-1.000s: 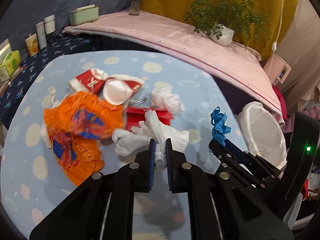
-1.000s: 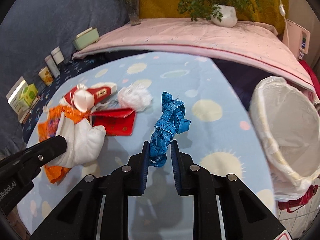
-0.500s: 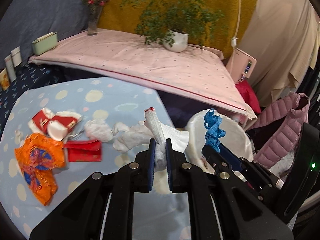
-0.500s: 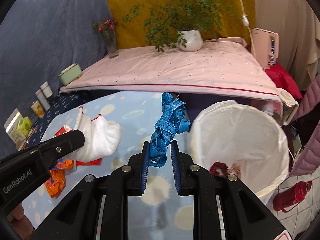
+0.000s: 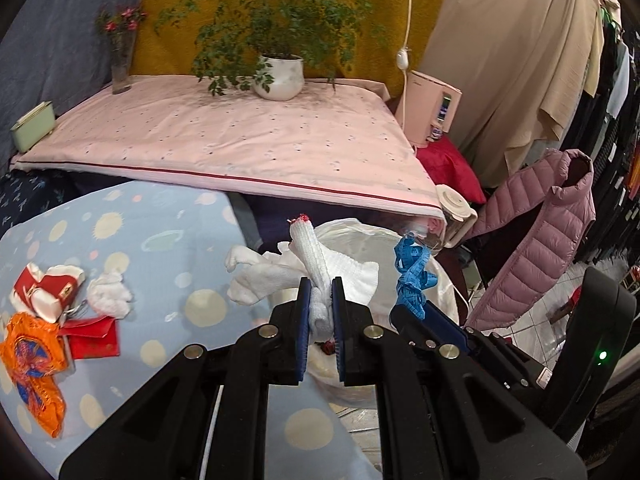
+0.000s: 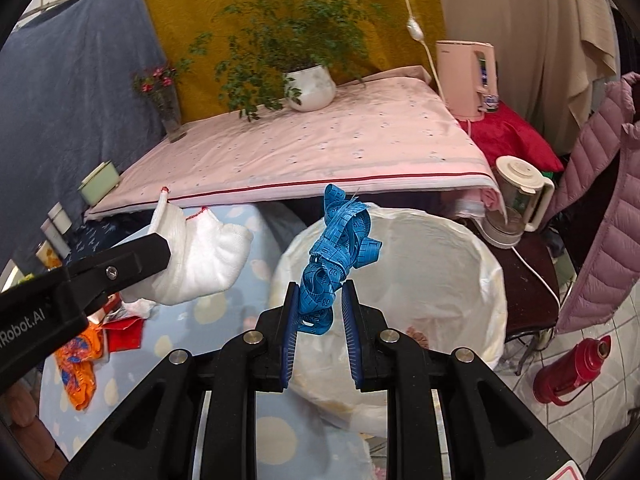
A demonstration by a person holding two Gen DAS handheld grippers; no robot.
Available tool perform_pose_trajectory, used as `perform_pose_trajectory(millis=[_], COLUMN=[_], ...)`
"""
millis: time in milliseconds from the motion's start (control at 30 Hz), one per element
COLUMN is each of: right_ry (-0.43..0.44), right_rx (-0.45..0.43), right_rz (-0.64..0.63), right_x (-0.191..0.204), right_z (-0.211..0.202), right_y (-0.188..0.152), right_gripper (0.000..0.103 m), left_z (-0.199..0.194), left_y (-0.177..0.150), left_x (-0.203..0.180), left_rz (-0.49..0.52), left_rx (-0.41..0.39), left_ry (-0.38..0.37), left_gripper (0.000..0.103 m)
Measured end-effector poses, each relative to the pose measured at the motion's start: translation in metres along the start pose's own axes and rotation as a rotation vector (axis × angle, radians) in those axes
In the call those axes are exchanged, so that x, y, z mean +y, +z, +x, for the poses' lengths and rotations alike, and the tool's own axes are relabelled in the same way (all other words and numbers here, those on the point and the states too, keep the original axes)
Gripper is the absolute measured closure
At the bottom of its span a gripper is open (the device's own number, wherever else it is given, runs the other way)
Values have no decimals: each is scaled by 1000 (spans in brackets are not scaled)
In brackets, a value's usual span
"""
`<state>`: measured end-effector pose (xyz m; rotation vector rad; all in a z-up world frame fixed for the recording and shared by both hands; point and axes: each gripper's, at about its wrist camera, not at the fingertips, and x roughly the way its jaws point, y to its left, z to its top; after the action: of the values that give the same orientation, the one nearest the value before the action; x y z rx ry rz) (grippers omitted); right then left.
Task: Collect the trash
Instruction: 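Carry glove and blue strip over the bin and open both tools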
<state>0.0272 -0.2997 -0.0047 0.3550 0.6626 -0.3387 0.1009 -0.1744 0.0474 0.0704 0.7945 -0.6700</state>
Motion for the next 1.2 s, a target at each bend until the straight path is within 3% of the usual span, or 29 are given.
perform_pose_trajectory(millis=[600, 633, 733, 867, 1200], right_ry=[-45, -46, -61, -72, -62], right_rx=[35, 36, 33, 23, 14], right_rz=[55, 56, 62, 67, 46], right_x=[-39, -40, -43, -44, -30], right_z=[22, 23, 25, 24, 16], right_y=[-6, -6, -6, -7, -7], right_gripper=[82, 81, 75, 66, 57], left_z=[42, 43, 45, 44, 35], left_y=[2, 2, 1, 1, -6], left_x=[-26, -26, -23, -17, 7], left_rz=[16, 10, -5, -21, -60], left_rx=[72, 69, 62, 56, 46], left_ry=[-78, -84, -68, -36, 30], left_gripper=[90, 87, 66, 55, 54])
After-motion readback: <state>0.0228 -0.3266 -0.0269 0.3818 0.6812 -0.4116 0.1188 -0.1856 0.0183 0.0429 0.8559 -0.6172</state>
